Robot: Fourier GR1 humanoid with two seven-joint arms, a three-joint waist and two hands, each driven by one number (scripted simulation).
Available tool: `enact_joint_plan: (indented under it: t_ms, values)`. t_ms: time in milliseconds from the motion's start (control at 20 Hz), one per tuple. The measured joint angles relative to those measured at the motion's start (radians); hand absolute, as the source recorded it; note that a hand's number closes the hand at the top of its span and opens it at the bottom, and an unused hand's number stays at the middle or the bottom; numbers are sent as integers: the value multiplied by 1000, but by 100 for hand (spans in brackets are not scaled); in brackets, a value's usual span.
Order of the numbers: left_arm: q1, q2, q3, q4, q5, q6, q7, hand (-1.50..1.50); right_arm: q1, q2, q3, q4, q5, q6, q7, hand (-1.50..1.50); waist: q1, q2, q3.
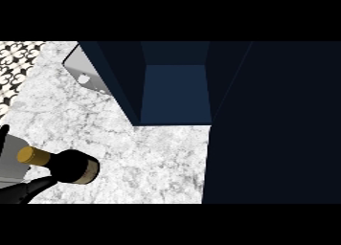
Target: Pick up the wine, place it into the cabinet and close the cabinet
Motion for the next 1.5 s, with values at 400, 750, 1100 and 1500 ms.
enact_joint_plan:
  t_ms: [400, 750, 1100, 1500]
  values:
    - [31, -9, 41, 162, 31, -66, -155, -150, 33, -16, -9, -2, 3, 11, -37, -150, -2, 1, 1]
    - [2, -10, 77, 345, 24, -86, -274, -150, 54, -25, 1, -3, 5, 15, -58, -150, -7, 1, 1]
    - [4, -11, 100, 501, 31, -129, -393, -150, 42, -34, -15, -5, 4, 12, -53, -150, -5, 2, 1]
    - [-33, -14, 103, 682, 33, -177, -507, -150, 42, -37, -10, -5, 4, 12, -54, -150, -6, 2, 1]
